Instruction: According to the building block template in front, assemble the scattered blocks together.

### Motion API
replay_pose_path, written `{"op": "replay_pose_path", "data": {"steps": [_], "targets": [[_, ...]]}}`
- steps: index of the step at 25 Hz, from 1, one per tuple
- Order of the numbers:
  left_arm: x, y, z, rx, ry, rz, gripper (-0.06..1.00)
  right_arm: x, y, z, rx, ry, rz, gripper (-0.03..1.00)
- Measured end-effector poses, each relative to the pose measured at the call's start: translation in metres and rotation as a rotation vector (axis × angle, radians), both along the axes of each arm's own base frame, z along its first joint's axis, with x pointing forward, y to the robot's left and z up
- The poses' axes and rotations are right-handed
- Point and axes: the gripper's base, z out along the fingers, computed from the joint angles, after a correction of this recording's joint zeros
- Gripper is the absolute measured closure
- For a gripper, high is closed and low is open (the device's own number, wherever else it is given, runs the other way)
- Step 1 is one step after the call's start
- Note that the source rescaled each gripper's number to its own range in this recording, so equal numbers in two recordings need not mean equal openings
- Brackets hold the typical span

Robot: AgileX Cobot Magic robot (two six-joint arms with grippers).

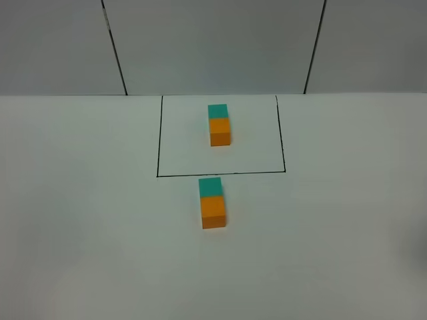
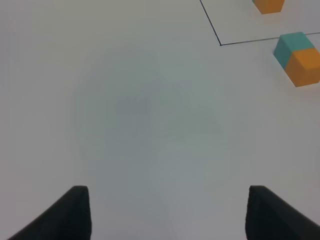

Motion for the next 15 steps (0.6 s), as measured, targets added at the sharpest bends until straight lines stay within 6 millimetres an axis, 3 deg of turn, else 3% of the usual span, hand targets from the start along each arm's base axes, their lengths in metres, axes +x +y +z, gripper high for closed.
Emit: {"op": "replay_pose_path", "data": {"steps": [7,15], "targets": [[0.000,0.000,0.000,0.000,0.000,0.000,0.48,-0.082,0.006,-0.006,0.009,-0.110,0.008,-0.03],[0.000,0.000,0.000,0.000,0.000,0.000,0.48,-0.134,0.009,-0.029,0.008,-0.182,0.016,-0.03]]}}
